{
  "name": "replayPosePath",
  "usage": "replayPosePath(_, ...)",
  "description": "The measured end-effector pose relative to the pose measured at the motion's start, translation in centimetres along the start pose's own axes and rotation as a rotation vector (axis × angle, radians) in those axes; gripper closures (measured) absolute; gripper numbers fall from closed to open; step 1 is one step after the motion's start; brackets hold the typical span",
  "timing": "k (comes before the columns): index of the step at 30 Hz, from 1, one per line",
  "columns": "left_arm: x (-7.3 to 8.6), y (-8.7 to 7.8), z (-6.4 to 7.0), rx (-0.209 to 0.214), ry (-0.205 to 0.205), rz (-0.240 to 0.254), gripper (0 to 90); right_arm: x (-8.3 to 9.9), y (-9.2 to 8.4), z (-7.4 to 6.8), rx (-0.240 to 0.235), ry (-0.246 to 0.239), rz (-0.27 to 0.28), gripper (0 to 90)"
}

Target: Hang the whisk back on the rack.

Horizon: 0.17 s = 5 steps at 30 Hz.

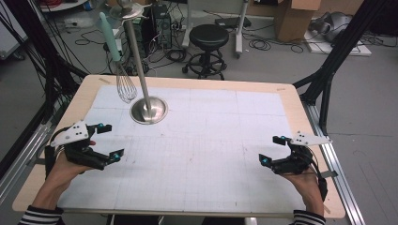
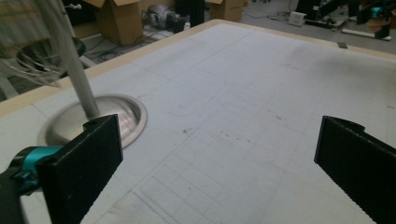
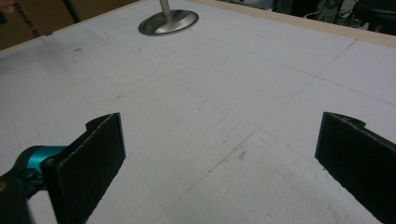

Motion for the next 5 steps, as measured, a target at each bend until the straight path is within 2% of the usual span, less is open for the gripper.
replayPosePath(2, 0.17, 0.18, -0.03, 0.004, 0.000, -0.014, 1.7, 0.07, 0.04, 0.05, 0.001, -0.005, -0.003, 0.8)
replayPosePath(5, 0.04, 0.08, -0.28, 0.000, -0.009, -0.005, 1.7, 0.08, 0.08, 0.02, 0.002, -0.004, -0.004, 0.8)
Point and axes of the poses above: each handheld gripper's, and its own axes: y roughly forward along the jaws, x roughly out of its underside, z roughly to its right, the point moved 10 cm from there along y, roughly forward along the jaws, and after that the axes turned 14 degrees about -y, right-handed, at the moved point
